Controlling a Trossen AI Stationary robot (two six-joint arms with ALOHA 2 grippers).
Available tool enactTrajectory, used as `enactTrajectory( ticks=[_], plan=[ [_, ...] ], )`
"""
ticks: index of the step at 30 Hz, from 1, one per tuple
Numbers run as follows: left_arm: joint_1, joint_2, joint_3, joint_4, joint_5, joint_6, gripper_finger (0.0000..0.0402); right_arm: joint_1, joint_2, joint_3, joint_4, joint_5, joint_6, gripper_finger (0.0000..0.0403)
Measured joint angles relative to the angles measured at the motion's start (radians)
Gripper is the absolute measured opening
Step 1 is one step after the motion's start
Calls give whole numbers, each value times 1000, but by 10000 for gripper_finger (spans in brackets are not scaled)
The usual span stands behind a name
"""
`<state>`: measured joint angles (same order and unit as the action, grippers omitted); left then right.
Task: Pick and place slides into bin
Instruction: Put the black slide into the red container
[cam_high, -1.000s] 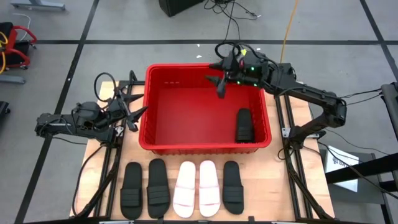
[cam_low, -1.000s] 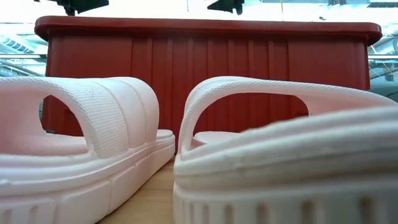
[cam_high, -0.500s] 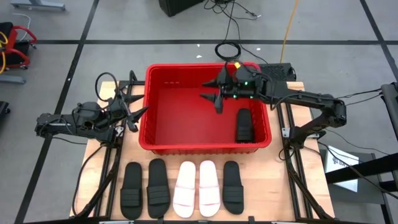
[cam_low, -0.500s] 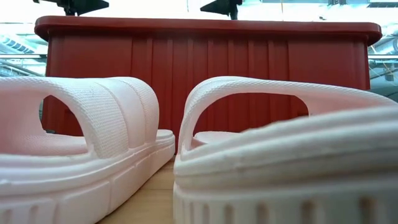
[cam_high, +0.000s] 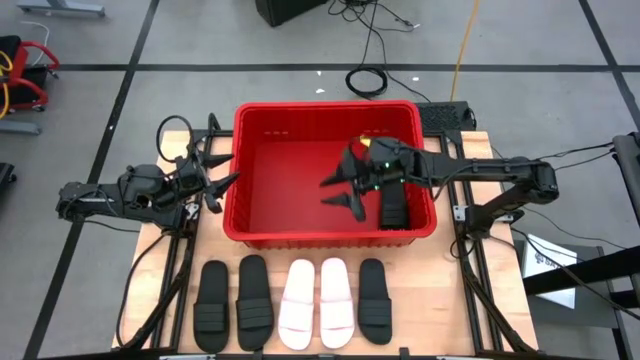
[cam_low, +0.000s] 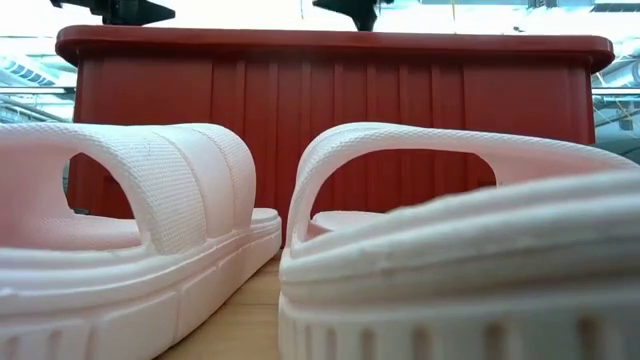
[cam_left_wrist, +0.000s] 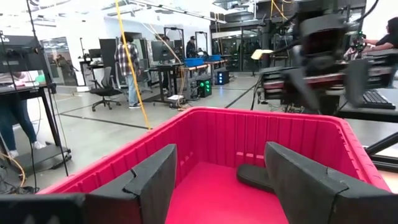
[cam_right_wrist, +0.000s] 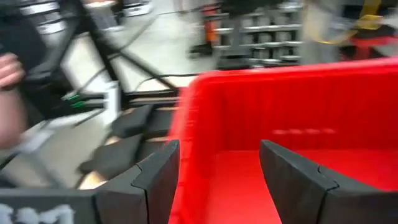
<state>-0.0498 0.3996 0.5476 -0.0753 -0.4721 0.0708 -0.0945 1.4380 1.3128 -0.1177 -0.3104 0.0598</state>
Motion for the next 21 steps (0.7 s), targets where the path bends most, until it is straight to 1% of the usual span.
enactTrajectory(
  ticks=[4, 8, 12, 15, 21],
  plan=[
    [0, 0, 0, 2, 0, 17, 250, 68, 0, 0, 41, -13, -27, 211],
    [0, 0, 0, 1, 0, 17, 250, 123, -17, 0, 55, -11, 10, 210],
    [0, 0, 0, -1, 0, 8, 250, 172, -41, -1, 26, -10, 81, 210],
    [0, 0, 0, -2, 0, 9, 250, 223, -68, -1, -10, -3, 87, 210],
    [0, 0, 0, -3, 0, 9, 250, 328, -107, 0, -79, 104, 81, 210]
  ],
)
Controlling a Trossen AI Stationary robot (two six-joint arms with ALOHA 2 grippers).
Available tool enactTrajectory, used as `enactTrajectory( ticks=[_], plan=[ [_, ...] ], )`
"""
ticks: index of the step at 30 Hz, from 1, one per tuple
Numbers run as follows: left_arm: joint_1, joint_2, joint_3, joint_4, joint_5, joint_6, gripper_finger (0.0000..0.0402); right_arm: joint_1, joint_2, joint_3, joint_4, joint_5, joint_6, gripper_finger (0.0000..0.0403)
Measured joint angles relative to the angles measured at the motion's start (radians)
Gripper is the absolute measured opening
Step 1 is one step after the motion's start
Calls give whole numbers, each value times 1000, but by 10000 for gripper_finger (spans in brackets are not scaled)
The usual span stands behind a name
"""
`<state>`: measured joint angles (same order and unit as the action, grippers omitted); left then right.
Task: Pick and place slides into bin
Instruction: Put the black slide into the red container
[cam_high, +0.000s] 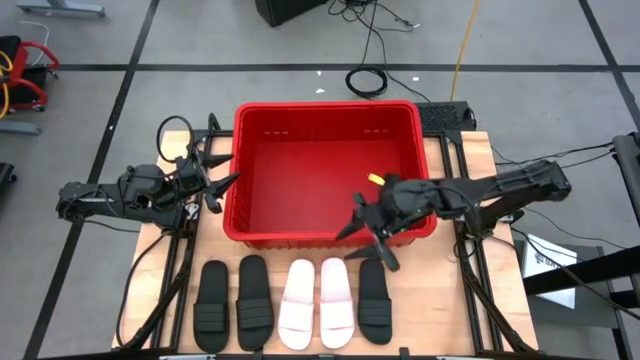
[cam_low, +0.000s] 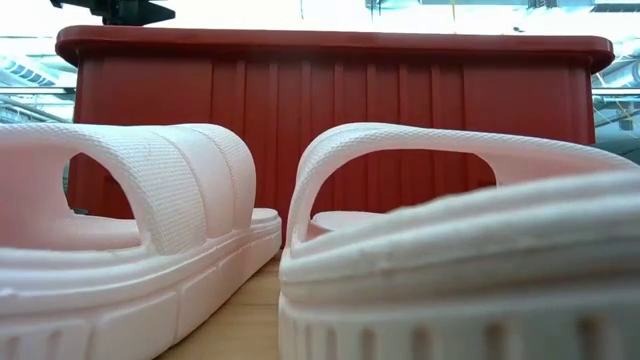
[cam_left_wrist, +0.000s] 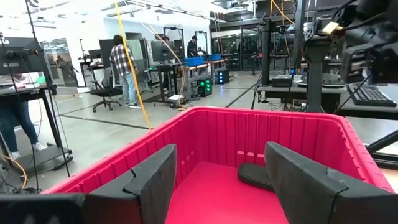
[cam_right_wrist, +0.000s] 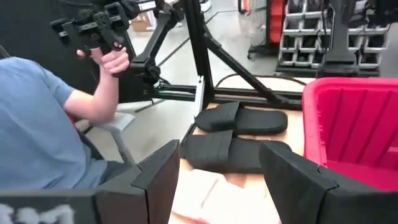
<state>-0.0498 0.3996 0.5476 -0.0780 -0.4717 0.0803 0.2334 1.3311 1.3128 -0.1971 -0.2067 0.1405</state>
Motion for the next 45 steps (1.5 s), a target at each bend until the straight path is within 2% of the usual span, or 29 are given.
enactTrajectory(
  ticks=[4, 10, 13, 17, 22, 29, 40, 45],
  plan=[
    [0, 0, 0, 0, 0, 0, 250, 61, -26, 0, -62, 70, 29, 210],
    [0, 0, 0, 0, 0, -1, 250, 121, -50, 0, -252, 160, 129, 210],
    [0, 0, 0, 0, 0, -3, 250, 143, -46, 0, -329, 157, 195, 210],
    [0, 0, 0, 0, 0, -7, 250, 174, -27, 0, -365, 124, 239, 210],
    [0, 0, 0, -1, 0, -8, 250, 207, -12, 0, -365, 124, 298, 210],
    [0, 0, 0, -3, 0, -8, 250, 248, 46, 0, -460, 124, 353, 210],
    [0, 0, 0, -8, 0, -8, 250, 280, 191, 0, -475, 45, 409, 210],
    [0, 0, 0, -8, 0, -12, 250, 285, 218, -5, -480, 47, 416, 210]
  ],
)
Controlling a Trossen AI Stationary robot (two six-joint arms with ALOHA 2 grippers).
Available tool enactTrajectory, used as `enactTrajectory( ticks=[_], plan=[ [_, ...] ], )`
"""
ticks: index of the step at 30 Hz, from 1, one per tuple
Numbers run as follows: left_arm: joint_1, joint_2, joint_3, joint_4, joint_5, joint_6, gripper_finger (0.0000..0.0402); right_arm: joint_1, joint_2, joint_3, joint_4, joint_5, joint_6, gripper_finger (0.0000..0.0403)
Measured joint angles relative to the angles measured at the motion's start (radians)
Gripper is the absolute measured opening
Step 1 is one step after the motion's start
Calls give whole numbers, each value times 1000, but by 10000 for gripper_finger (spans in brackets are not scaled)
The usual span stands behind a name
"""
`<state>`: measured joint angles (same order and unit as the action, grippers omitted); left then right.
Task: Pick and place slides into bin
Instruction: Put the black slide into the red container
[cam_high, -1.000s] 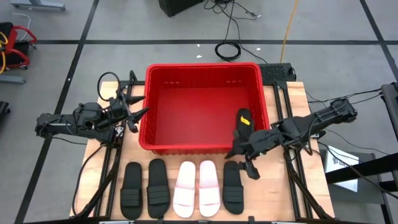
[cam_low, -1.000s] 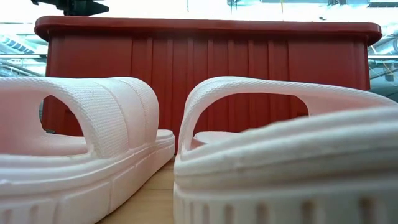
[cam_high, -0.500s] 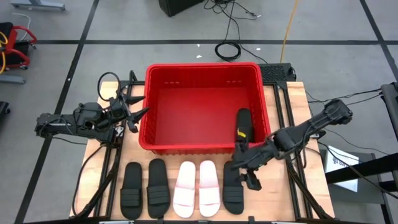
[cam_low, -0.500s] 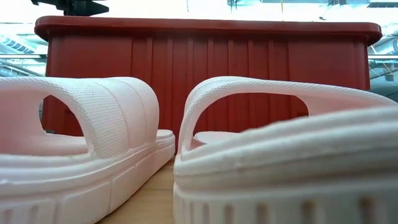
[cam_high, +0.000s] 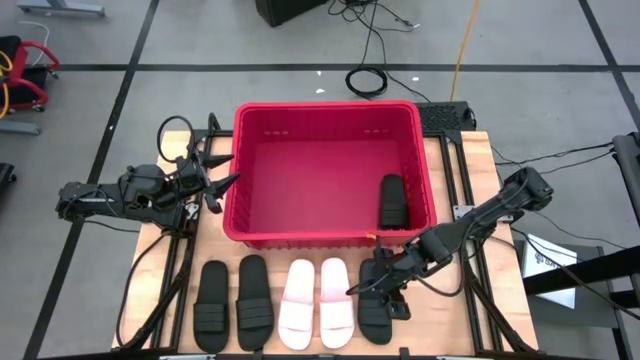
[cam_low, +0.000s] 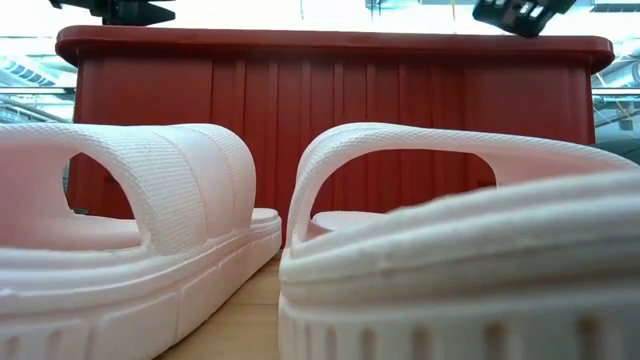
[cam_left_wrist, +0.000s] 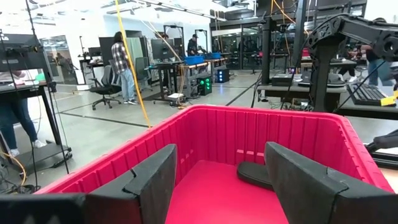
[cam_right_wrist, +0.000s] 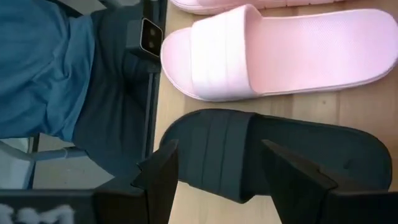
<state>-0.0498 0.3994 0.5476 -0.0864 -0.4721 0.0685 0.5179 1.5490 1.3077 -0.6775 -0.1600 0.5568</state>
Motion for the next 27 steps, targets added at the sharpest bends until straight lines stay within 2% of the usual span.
enactTrajectory(
  ticks=[6, 14, 22, 27],
  plan=[
    [0, 0, 0, -1, 0, 0, 250, 1, 0, -98, 42, -24, 38, 210],
    [0, 0, 0, -1, 0, 0, 250, 2, 1, -291, 295, -134, 143, 210],
    [0, 0, 0, -1, 0, 0, 250, 1, 0, -381, 362, -133, 165, 210],
    [0, 0, 0, 0, 0, 1, 250, 8, 0, -442, 501, -183, 211, 210]
  ],
)
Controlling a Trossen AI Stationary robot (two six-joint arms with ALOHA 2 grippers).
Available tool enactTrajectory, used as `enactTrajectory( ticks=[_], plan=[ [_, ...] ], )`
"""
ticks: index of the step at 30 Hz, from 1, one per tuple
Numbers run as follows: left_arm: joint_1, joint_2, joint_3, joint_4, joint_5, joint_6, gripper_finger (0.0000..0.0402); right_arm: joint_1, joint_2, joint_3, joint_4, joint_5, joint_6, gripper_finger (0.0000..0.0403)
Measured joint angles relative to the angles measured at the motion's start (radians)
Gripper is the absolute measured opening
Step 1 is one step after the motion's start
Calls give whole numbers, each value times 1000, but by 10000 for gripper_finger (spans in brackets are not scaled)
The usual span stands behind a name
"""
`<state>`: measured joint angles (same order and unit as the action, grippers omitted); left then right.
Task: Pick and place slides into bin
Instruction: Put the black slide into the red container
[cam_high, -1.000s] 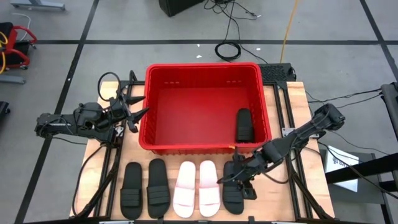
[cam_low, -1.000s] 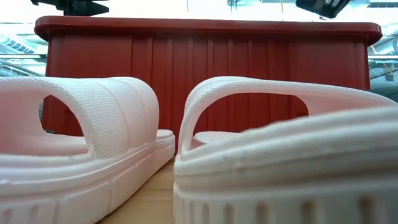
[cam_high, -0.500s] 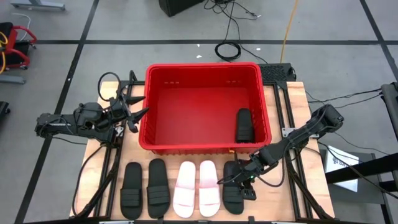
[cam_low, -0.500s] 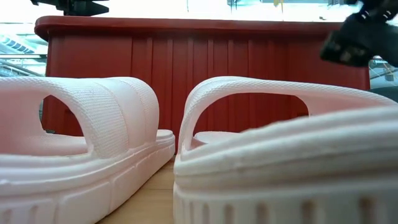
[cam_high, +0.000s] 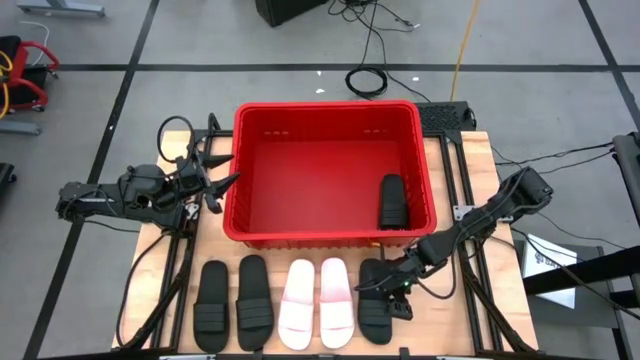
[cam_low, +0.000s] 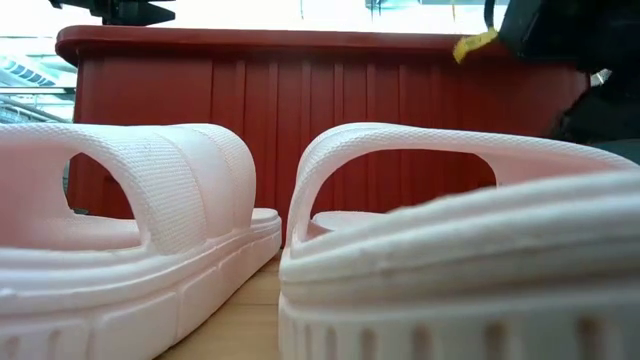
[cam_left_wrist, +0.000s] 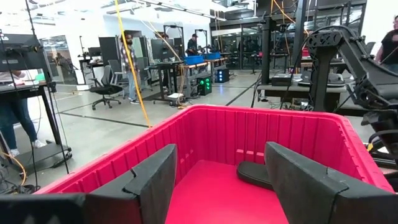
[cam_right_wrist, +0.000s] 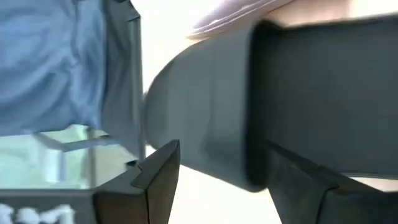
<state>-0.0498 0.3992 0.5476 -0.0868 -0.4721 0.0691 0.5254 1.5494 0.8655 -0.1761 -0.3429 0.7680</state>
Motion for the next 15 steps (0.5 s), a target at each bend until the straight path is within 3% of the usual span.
enactTrajectory(
  ticks=[7, 15],
  plan=[
    [0, 0, 0, 0, 0, 0, 250, 0, 0, -72, 145, -3, 47, 197],
    [0, 0, 0, 0, 0, 0, 250, 0, 0, -74, 151, -28, 33, 91]
  ],
)
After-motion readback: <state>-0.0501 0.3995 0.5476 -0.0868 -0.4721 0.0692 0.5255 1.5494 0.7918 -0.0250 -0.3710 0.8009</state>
